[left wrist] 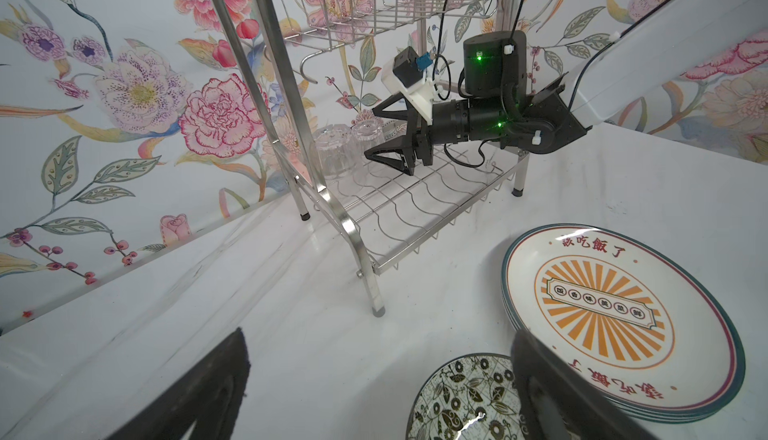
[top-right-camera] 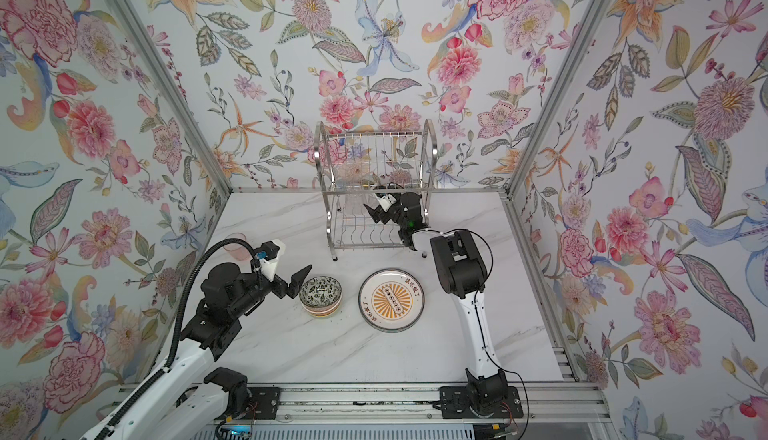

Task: Unload the mixed dishes from the dish rack
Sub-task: 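Reach the right gripper into the rack toward the clear glasses while the left draws back, then close the right gripper on the nearer clear glass in the rack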

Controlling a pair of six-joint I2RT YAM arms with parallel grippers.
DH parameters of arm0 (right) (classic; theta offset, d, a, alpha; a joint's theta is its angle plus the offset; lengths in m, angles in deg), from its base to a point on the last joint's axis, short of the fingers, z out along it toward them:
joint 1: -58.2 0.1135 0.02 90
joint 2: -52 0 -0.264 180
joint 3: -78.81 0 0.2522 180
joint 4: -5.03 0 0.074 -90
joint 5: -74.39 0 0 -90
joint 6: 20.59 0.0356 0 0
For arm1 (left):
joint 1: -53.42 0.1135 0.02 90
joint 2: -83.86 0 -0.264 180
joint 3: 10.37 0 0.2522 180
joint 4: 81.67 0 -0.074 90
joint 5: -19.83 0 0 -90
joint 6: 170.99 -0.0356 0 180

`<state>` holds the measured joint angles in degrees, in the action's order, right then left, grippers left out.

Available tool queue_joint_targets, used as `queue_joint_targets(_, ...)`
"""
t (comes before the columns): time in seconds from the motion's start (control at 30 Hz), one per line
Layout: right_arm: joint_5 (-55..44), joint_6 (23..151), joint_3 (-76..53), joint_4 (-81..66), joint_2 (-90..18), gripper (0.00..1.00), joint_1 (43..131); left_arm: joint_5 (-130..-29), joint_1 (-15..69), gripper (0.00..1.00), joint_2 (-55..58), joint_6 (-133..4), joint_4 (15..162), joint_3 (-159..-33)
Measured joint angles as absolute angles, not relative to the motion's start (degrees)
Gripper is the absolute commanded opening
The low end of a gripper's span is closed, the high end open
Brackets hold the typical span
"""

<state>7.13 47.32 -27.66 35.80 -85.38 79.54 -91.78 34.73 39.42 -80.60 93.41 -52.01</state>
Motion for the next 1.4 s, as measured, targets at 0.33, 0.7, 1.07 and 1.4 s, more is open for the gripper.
queue_joint_targets(0.33,8.5,47.7,-31.6,34.7,-87.5,0.76,79.5,-90.5,33.8,0.99,39.5,-81.0,92.4,-52.8)
queue_joint_targets(0.7,11.3,47.7,-32.6,34.1,-88.2,0.68,79.3,-89.2,32.8,0.99,39.2,-82.3,90.7,-54.2)
queue_joint_targets(1.07,10.9,49.0,-33.0,32.9,-88.4,0.89,79.3,-87.7,32.7,1.0,41.1,-82.7,88.8,-54.3)
queue_joint_targets(1.4,9.4,49.9,-29.6,34.5,-88.4,0.92,79.0,-87.7,32.5,0.99,39.8,-82.7,88.6,-54.3)
